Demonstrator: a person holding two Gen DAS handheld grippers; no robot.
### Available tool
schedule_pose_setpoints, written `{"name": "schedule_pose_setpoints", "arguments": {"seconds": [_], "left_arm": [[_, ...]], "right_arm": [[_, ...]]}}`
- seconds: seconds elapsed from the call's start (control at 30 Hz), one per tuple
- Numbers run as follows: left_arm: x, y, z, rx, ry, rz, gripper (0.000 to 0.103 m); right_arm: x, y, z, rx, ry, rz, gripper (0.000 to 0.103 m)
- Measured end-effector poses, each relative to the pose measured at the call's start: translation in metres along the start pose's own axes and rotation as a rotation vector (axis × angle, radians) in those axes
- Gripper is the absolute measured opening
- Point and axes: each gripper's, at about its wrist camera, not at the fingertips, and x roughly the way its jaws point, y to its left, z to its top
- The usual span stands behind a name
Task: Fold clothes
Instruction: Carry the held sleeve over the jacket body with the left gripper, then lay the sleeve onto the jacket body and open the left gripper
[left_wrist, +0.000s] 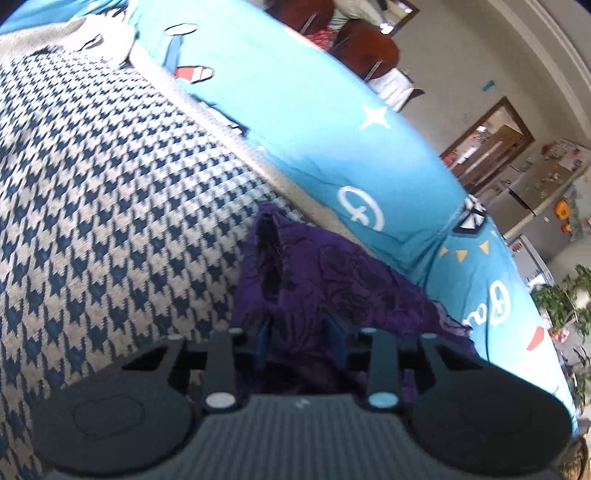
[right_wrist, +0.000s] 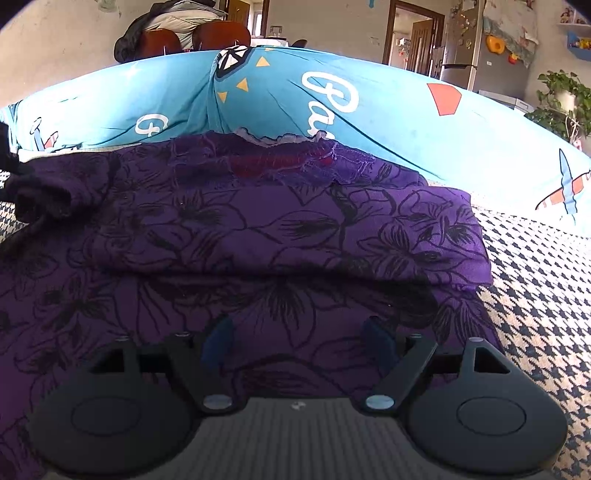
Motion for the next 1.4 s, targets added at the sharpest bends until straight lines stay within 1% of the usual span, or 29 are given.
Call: {"name": "schedule_pose_setpoints", "arguments": {"seconds": [0.07,0.17,0.27,0.4,0.43,0.47,0.5,0.57,0.63,0.67,0.73,0.8,0.87,0.97,1.07,1.23,1.4], "left_arm": [[-0.001,-0.009,-0.004,0.032,0.015,-0.036,0.031],[0.003,-0.022,-0.014,0.08,0.067,-0.116,0.03],[0.009,-0.04,-0.031,0.166,0.114,-0.181,0.029],[0.013,-0.063,-0.056,0.304,0.191,-0.231,0.029],[0.014,-0.065,-0.06,0.32,0.206,-0.236,0.032],[0.015,-0.068,-0.065,0.335,0.221,-0.24,0.04],[0.015,-0.07,-0.068,0.351,0.232,-0.237,0.045],[0.014,-0.073,-0.074,0.382,0.248,-0.236,0.067],[0.012,-0.074,-0.079,0.405,0.252,-0.248,0.075],[0.01,-0.075,-0.081,0.415,0.253,-0.258,0.076],[0.007,-0.074,-0.08,0.418,0.251,-0.279,0.08],[-0.001,-0.071,-0.075,0.399,0.226,-0.288,0.083],[-0.006,-0.066,-0.066,0.366,0.199,-0.288,0.091],[-0.008,-0.059,-0.058,0.33,0.182,-0.285,0.092],[-0.006,-0.055,-0.053,0.305,0.178,-0.271,0.092],[-0.001,-0.055,-0.046,0.261,0.182,-0.281,0.092],[0.001,-0.057,-0.043,0.245,0.181,-0.277,0.092]], "right_arm": [[-0.003,0.0,0.003,-0.004,-0.009,-0.007,0.078],[-0.009,-0.003,0.008,0.015,-0.045,-0.004,0.078],[-0.012,-0.009,0.016,0.064,-0.062,0.057,0.078],[-0.016,-0.017,0.027,0.129,-0.083,0.139,0.078],[-0.017,-0.019,0.03,0.146,-0.089,0.16,0.078],[-0.018,-0.021,0.033,0.162,-0.094,0.18,0.078],[-0.02,-0.023,0.035,0.178,-0.1,0.201,0.078],[-0.022,-0.027,0.041,0.211,-0.111,0.242,0.078],[-0.021,-0.024,0.044,0.206,-0.112,0.276,0.078],[-0.021,-0.022,0.046,0.204,-0.112,0.292,0.078],[-0.02,-0.019,0.049,0.199,-0.113,0.326,0.078],[-0.019,-0.016,0.052,0.193,-0.113,0.359,0.078],[-0.018,-0.013,0.055,0.188,-0.114,0.393,0.078],[-0.017,-0.008,0.059,0.18,-0.115,0.443,0.078],[-0.016,0.011,0.06,0.091,-0.124,0.465,0.078],[-0.013,0.045,0.057,-0.064,-0.144,0.497,0.078],[-0.013,0.076,0.048,-0.213,-0.199,0.48,0.078]]}}
